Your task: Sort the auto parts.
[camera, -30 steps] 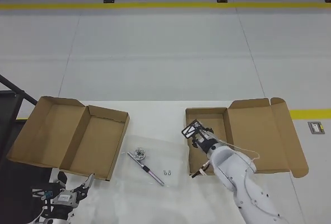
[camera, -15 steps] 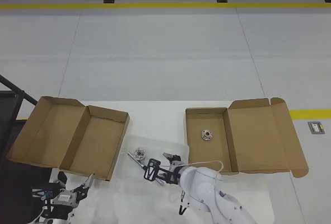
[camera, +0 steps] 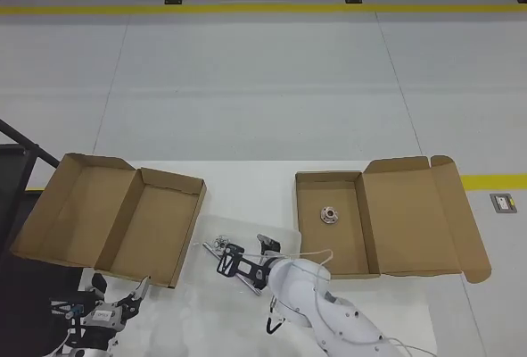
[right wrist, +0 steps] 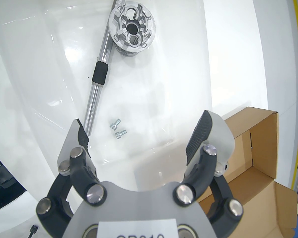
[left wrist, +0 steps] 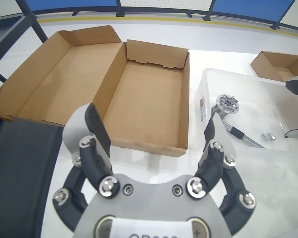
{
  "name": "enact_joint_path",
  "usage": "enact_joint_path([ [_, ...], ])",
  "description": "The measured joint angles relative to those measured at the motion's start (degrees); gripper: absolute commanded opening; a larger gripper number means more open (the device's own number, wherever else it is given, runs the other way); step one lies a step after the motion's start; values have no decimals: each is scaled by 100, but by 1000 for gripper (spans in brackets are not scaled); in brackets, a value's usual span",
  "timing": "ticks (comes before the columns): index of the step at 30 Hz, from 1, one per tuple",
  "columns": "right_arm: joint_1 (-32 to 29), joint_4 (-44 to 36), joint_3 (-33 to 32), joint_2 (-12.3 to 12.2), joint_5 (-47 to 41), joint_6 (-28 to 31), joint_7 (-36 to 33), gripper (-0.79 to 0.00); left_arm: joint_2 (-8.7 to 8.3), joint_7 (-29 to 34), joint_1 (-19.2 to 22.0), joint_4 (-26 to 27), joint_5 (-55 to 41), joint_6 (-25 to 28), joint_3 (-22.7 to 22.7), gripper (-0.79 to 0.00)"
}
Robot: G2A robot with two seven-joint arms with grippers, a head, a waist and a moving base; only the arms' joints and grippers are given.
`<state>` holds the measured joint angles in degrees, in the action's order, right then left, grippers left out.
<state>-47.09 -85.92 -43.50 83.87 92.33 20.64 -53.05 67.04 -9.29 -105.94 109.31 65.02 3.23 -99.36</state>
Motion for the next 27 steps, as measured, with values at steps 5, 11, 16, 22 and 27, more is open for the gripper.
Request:
enact_joint_path([
  [5, 15, 154, 132, 68, 95, -123, 134, 0, 0, 0, 0, 0, 0, 0, 0, 0],
  [11, 347, 806, 305, 276, -249, -320, -414, 0, 0, 0, 0, 0, 0, 0, 0, 0],
  [16, 634, 1290, 373, 435, -735, -321, -729, -394, 0, 0, 0, 0, 0, 0, 0, 0],
  [22, 907, 1892, 424, 580, -1045, -284, -794, -397, 0, 0, 0, 0, 0, 0, 0, 0],
  [27, 1112, 2328, 489, 688, -1271, -90, -865, -425, 0, 0, 0, 0, 0, 0, 0, 0],
])
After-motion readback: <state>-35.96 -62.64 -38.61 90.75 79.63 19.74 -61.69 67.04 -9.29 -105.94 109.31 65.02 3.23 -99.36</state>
